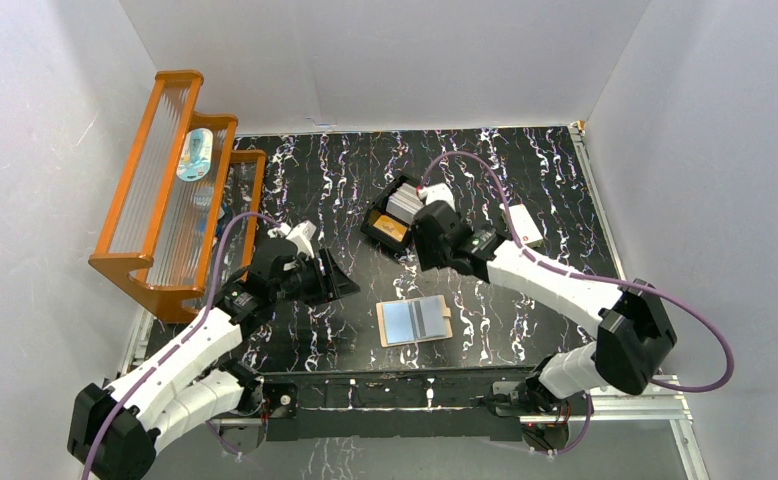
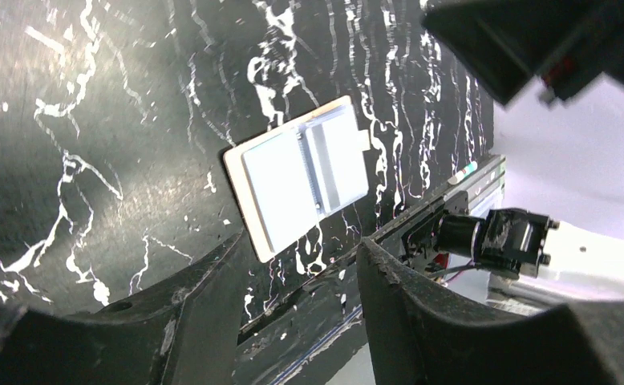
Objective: Put the credit cards into the card holder
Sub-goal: Turn over the card slot in the card holder, then pick up the credit card from the storage box.
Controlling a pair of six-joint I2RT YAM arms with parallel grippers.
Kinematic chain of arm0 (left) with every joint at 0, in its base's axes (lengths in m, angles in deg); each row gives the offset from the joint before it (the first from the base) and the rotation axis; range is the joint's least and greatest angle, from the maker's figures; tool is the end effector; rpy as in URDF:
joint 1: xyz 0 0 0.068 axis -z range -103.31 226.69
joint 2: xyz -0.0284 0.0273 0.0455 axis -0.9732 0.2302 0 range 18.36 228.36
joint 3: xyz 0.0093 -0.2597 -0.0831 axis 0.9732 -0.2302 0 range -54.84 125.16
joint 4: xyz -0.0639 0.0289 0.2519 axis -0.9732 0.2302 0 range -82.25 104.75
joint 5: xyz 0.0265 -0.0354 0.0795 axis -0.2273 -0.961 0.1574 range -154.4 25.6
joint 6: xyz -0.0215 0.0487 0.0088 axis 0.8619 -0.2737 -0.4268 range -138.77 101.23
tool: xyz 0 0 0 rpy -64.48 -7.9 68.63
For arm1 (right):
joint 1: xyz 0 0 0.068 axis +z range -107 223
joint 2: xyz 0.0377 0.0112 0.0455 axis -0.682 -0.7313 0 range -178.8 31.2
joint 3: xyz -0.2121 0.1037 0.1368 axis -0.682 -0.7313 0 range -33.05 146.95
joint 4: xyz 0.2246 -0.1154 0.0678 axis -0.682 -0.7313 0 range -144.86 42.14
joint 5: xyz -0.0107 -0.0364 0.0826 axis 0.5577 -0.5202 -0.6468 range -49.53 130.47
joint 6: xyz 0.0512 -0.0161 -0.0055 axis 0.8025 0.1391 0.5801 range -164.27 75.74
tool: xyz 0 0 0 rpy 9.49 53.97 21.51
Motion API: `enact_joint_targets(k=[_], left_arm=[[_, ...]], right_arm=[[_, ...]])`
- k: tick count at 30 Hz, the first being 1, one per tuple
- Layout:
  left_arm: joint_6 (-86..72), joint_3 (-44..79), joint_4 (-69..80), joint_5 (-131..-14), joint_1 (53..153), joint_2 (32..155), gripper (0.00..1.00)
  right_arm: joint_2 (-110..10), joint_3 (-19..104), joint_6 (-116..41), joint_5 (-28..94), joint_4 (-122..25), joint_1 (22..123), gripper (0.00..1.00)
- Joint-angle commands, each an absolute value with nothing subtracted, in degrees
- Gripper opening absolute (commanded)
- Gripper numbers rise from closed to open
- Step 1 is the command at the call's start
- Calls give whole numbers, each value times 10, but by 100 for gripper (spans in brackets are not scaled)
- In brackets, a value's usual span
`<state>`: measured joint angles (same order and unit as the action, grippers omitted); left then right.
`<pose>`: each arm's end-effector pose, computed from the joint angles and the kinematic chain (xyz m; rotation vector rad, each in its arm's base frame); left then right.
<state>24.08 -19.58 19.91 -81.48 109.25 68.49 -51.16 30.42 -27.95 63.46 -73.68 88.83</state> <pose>0.1624 -0.1161 0.2621 0.0043 2.2138 -1.0875 0.2274 0.2140 0.2774 -0.3919 2.2431 0.0932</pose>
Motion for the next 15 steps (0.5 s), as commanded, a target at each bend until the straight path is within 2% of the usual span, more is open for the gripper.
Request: enact_joint_targets(k=[1, 8, 15], left_arm=[[145, -160, 262, -848, 1090, 657, 51], [125, -175, 272, -815, 1089, 618, 51], [128, -177, 280, -788, 1089, 571, 51]], right_arm=[[-590, 401, -439, 536, -623, 839, 63], [-749, 538, -576, 522, -616, 816, 62], [-851, 619, -621, 511, -645, 810, 61]])
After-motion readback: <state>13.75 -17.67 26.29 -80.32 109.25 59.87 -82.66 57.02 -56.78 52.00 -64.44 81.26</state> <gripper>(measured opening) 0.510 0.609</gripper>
